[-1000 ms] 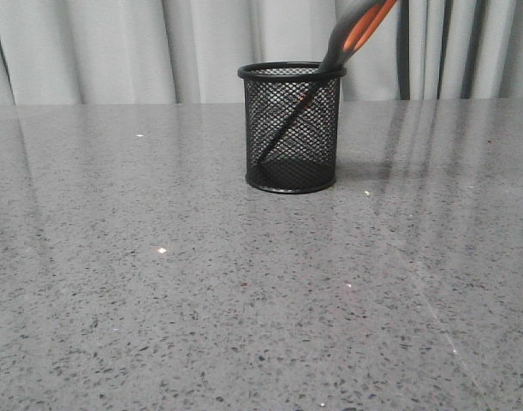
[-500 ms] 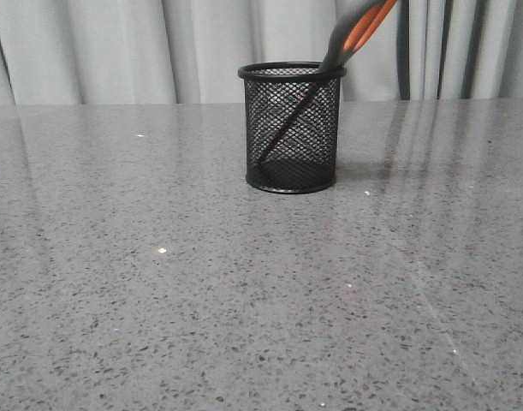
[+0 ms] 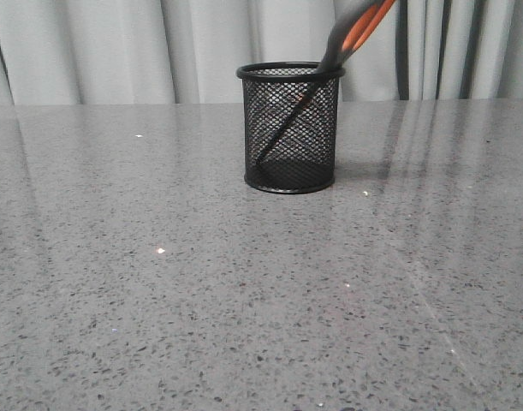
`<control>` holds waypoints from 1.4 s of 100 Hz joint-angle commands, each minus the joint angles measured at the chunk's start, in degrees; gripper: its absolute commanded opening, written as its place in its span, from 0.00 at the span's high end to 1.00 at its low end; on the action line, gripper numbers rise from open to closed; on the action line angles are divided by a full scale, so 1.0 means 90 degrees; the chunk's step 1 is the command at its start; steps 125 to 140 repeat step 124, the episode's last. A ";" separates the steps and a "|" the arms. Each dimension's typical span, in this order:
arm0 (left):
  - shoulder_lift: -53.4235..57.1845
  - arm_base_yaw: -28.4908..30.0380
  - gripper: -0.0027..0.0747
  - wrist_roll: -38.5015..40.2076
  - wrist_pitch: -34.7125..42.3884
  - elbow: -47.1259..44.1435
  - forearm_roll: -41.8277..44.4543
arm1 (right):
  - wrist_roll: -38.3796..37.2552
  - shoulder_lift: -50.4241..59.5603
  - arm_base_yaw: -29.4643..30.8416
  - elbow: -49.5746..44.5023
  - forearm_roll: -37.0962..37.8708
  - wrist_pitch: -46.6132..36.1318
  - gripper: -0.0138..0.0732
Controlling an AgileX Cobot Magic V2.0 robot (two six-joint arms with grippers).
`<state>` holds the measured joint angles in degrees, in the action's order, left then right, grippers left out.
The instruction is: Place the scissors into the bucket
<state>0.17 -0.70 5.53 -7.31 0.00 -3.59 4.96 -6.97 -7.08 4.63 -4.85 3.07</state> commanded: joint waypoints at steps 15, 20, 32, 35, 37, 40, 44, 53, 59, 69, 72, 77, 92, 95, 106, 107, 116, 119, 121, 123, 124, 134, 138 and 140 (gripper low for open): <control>0.0170 -0.0044 0.99 0.0063 0.0479 -0.0255 -0.0063 | -0.0365 0.0942 0.0515 -0.0650 0.0296 -0.0116 0.93; 0.0170 -0.0044 0.99 0.0063 0.0479 -0.0255 -0.0063 | -0.0552 0.0956 0.0515 -0.0639 0.0503 0.0179 0.93; 0.0157 -0.0044 0.99 0.0063 0.0479 -0.0255 -0.0063 | -0.0552 0.0980 0.0515 -0.0639 0.0697 0.0275 0.93; 0.0157 -0.0044 0.99 0.0063 0.0479 -0.0255 -0.0063 | -0.0552 0.0980 0.0515 -0.0639 0.0703 0.0275 0.93; 0.0157 -0.0044 0.99 0.0063 0.0479 -0.0255 -0.0063 | -0.0552 0.0980 0.0515 -0.0639 0.0703 0.0275 0.93; 0.0157 -0.0044 0.99 0.0063 0.0479 -0.0255 -0.0063 | -0.0552 0.0980 0.0515 -0.0639 0.0703 0.0247 0.93; 0.0157 -0.0044 0.99 0.0063 0.0479 -0.0255 -0.0063 | -0.0552 0.0980 0.0515 -0.0639 0.0703 0.0231 0.93; 0.0157 -0.0044 0.99 0.0063 0.0479 -0.0255 -0.0063 | -0.0552 0.0980 0.0515 -0.0639 0.0703 0.0231 0.93; 0.0157 -0.0044 0.99 0.0063 0.0479 -0.0255 -0.0063 | -0.0552 0.0980 0.0515 -0.0639 0.0703 0.0231 0.93; 0.0157 -0.0044 0.99 0.0063 0.0479 -0.0255 -0.0063 | -0.0552 0.0980 0.0515 -0.0639 0.0703 0.0231 0.93; 0.0157 -0.0044 0.99 0.0063 0.0479 -0.0255 -0.0063 | -0.0552 0.0980 0.0515 -0.0639 0.0703 0.0231 0.93; 0.0157 -0.0044 0.99 0.0063 0.0479 -0.0255 -0.0063 | -0.0552 0.0980 0.0515 -0.0639 0.0703 0.0231 0.93; 0.0157 -0.0044 0.99 0.0063 0.0479 -0.0255 -0.0063 | -0.0552 0.0980 0.0515 -0.0639 0.0703 0.0231 0.93; 0.0157 -0.0044 0.99 0.0063 0.0479 -0.0255 -0.0063 | -0.0552 0.0980 0.0515 -0.0639 0.0703 0.0231 0.93; 0.0157 -0.0044 0.99 0.0063 0.0479 -0.0255 -0.0063 | -0.0552 0.0980 0.0515 -0.0639 0.0703 0.0231 0.93; 0.0157 -0.0044 0.99 0.0063 0.0479 -0.0255 -0.0063 | -0.0552 0.0980 0.0515 -0.0639 0.0703 0.0231 0.93; 0.0157 -0.0044 0.99 0.0063 0.0479 -0.0255 -0.0063 | -0.0552 0.0980 0.0515 -0.0639 0.0703 0.0231 0.93; 0.0157 -0.0044 0.99 0.0063 0.0479 -0.0255 -0.0063 | -0.0552 0.0980 0.0515 -0.0639 0.0703 0.0231 0.93; 0.0157 -0.0044 0.99 0.0063 0.0479 -0.0255 -0.0063 | -0.0552 0.0980 0.0515 -0.0639 0.0703 0.0231 0.93; 0.0157 -0.0044 0.99 0.0063 0.0479 -0.0255 -0.0063 | -0.0552 0.0980 0.0515 -0.0639 0.0703 0.0231 0.93; 0.0157 -0.0044 0.99 0.0063 0.0479 -0.0255 -0.0063 | -0.0552 0.0980 0.0515 -0.0639 0.0703 0.0231 0.93; 0.0157 -0.0044 0.99 0.0063 0.0479 -0.0255 -0.0063 | -0.0552 0.0980 0.0515 -0.0639 0.0703 0.0231 0.93; 0.0157 -0.0044 0.99 0.0063 0.0479 -0.0255 -0.0063 | -0.0552 0.0980 0.0515 -0.0639 0.0703 0.0231 0.93; 0.0157 -0.0044 0.99 0.0063 0.0479 -0.0255 -0.0063 | -0.0552 0.0980 0.0515 -0.0639 0.0703 0.0231 0.93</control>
